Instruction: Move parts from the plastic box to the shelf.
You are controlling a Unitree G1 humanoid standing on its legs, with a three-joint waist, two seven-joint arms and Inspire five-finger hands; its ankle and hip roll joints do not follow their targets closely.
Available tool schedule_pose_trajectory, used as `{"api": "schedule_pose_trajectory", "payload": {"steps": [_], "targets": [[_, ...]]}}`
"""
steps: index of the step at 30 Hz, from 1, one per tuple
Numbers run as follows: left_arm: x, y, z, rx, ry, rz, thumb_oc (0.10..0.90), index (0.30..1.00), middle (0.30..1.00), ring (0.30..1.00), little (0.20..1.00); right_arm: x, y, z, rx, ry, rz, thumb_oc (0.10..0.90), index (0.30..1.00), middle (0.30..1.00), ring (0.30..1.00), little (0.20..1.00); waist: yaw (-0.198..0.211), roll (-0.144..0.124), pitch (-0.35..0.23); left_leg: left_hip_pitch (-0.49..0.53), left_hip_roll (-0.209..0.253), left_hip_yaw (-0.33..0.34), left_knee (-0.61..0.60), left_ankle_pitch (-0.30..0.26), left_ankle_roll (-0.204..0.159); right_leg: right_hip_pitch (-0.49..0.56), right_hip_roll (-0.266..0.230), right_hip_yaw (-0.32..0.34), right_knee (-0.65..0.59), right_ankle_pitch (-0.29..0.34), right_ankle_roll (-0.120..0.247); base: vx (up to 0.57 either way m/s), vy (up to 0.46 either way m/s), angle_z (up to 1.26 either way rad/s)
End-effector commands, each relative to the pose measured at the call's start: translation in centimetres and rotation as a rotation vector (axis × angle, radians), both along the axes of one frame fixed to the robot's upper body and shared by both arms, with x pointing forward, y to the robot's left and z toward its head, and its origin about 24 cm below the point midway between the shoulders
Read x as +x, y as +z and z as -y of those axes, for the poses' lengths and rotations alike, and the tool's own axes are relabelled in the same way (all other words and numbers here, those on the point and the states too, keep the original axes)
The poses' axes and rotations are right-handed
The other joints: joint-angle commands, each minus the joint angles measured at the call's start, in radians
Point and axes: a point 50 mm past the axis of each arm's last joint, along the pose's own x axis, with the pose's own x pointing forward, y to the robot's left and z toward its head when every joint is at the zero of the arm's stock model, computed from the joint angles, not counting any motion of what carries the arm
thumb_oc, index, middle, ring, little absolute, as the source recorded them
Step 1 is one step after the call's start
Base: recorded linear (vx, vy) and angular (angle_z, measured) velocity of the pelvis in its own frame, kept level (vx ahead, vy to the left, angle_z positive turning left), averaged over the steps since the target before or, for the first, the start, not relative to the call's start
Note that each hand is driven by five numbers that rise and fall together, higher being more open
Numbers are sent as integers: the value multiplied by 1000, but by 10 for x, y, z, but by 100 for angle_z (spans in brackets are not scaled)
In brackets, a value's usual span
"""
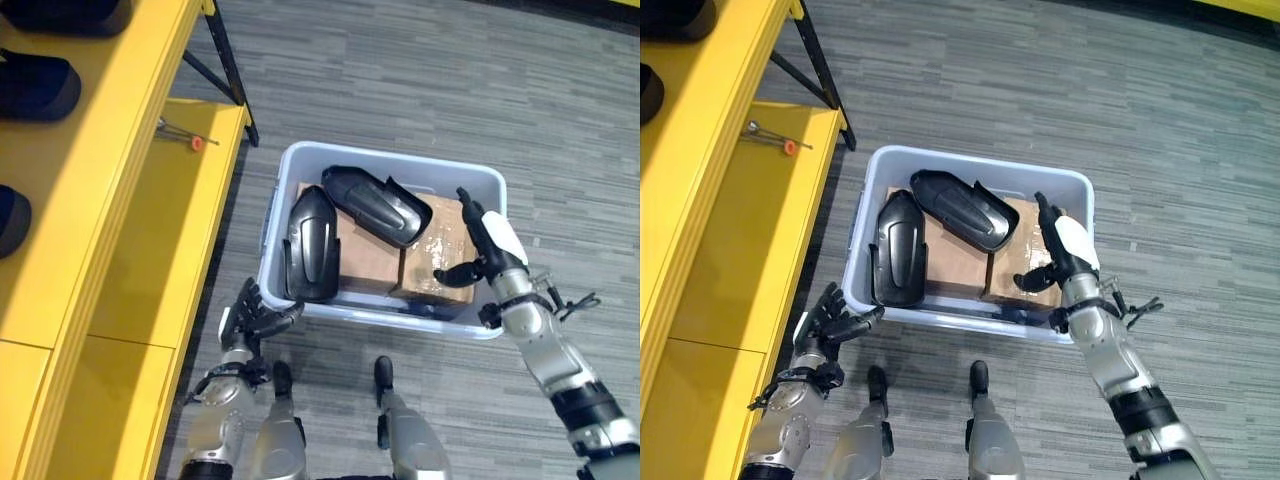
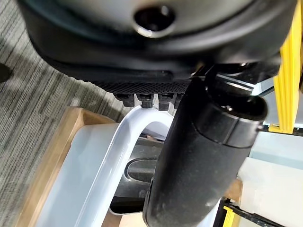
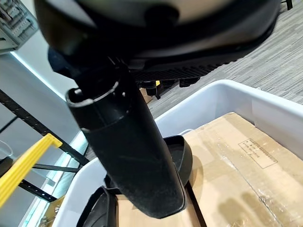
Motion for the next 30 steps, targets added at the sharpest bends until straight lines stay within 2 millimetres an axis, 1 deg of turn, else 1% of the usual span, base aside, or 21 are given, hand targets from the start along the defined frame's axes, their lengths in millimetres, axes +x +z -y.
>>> {"api": "schedule_pose_trajectory", "payload": {"steps": [1,2,3,4,6,7,8,9,11,12,13,14,15,17,19,20,21,22,24,29,30], "targets": [[14,42,30,-59,-75,223,900,1000,1000,1000,1000,21,96,-14,-256,96,329,900,1000,1000,1000,1000,2,22,-14,-7,47,-53,97,-40,-5,-7,-87,-34,35,0,-21,0,0,0],[14,43,31,-65,-74,228,900,1000,1000,1000,1000,24,104,-12,-308,90,339,900,1000,1000,1000,1000,0,23,-14,-21,50,-54,95,-40,-5,-21,-85,-35,36,2,-20,0,0,0],[14,43,31,-65,-74,228,900,1000,1000,1000,1000,24,104,-13,-309,91,339,900,1000,1000,1000,1000,0,24,-14,-21,50,-54,95,-40,-5,-21,-85,-35,36,2,-20,-10,-49,0],[12,44,33,-63,-79,230,900,1000,1000,1000,1000,29,121,-9,-421,78,367,900,1000,1000,1000,1000,6,25,-14,-48,57,-57,89,-40,-5,-49,-83,-37,41,5,-15,-2,-51,1],[12,45,35,-73,-76,235,900,1000,1000,1000,1000,37,132,-11,-517,80,365,900,1000,1000,1000,1000,9,28,-14,-77,62,-60,82,-39,-4,-80,-78,-35,52,8,-12,-13,-65,-1],[12,44,35,-78,-74,234,900,1000,1000,1000,1000,39,133,-12,-542,84,356,900,1000,1000,1000,1000,10,29,-14,-86,64,-63,79,-39,-4,-90,-76,-34,55,9,-11,24,-64,9],[11,43,34,-80,-71,229,900,1000,1000,1000,1000,43,132,-11,-621,88,322,900,1000,1000,1000,1000,16,29,-14,-83,71,-63,72,-50,-6,-92,-71,-36,57,1,-9,22,-86,15],[11,41,34,-77,-70,222,900,1000,1000,1000,1000,46,137,-12,-720,93,309,900,1000,1000,1000,1000,25,27,-14,-102,76,-65,66,-50,-6,-113,-68,-36,63,3,-6,22,-105,20],[10,41,34,-80,-65,222,900,1000,1000,1000,1000,53,142,-11,-871,93,272,900,1000,1000,1000,1000,29,30,-14,-129,83,-70,65,-49,-8,-141,-63,-38,70,6,-4,-7,-80,7],[10,41,34,-80,-65,222,900,1000,1000,1000,1000,53,142,-11,-871,93,272,900,1000,1000,1000,1000,29,30,-14,-129,83,-70,65,-49,-8,-141,-63,-38,70,6,-4,-3,-43,3],[10,42,33,-81,-58,224,900,1000,1000,1000,1000,56,147,-7,-940,76,262,900,1000,1000,1000,1000,29,33,-14,-140,86,-71,63,-48,-8,-152,-62,-41,72,7,-3,-12,-69,8],[9,41,32,-69,-65,220,900,1000,1000,1000,1000,58,152,-5,-1063,67,239,900,1000,1000,1000,1000,42,29,-14,-158,91,-72,56,-48,-7,-172,-58,-44,76,10,1,-11,-87,9],[9,42,33,-78,-58,225,900,1000,1000,1000,1000,60,156,-5,-1086,61,243,900,1000,1000,1000,1000,37,34,-14,-168,94,-73,54,-47,-6,-182,-57,-43,78,10,1,-16,-83,2],[9,41,34,-86,-57,219,900,1000,1000,1000,1000,61,160,-3,-1144,53,230,900,1000,1000,1000,1000,38,36,-14,-182,100,-74,45,-46,-5,-200,-56,-45,85,10,2,-13,-58,2],[10,39,35,-89,-55,213,900,1000,1000,1000,1000,63,170,1,-1228,28,226,900,1000,1000,1000,1000,37,41,-14,-195,105,-73,35,-45,-4,-217,-53,-46,94,9,5,-1,-67,14],[10,42,31,-66,-58,220,900,1000,1000,1000,1000,62,176,8,-1244,-4,226,900,1000,1000,1000,1000,50,24,-14,-205,110,-76,26,-42,-3,-229,-51,-49,97,10,6,7,-58,7],[10,42,29,-55,-59,218,900,1000,1000,1000,1000,61,180,10,-1247,-18,230,900,1000,1000,1000,1000,56,17,-14,-210,112,-78,22,-42,-3,-234,-51,-49,98,10,6,15,-81,6],[11,43,23,-21,-63,218,900,1000,1000,1000,1000,61,182,18,-1266,-50,220,900,1000,1000,1000,1000,73,-2,-14,-223,116,-80,16,-40,-2,-249,-47,-52,103,10,7,14,-69,4],[11,43,18,5,-59,212,900,1000,1000,1000,1000,61,186,27,-1272,-91,211,900,1000,1000,1000,1000,88,-16,-14,-239,122,-83,10,-38,-2,-268,-44,-51,112,10,10,13,-70,2],[11,47,11,48,-61,221,900,1000,1000,1000,1000,57,192,48,-1289,-178,192,900,1000,1000,1000,1000,107,-31,-14,-271,130,-91,-7,-37,1,-306,-39,-49,132,8,12,20,-52,5],[11,47,11,48,-62,222,900,1000,1000,1000,1000,57,192,48,-1289,-179,192,900,1000,1000,1000,1000,107,-31,-14,-272,130,-91,-7,-37,1,-308,-39,-49,134,7,12,25,-47,1]]}}
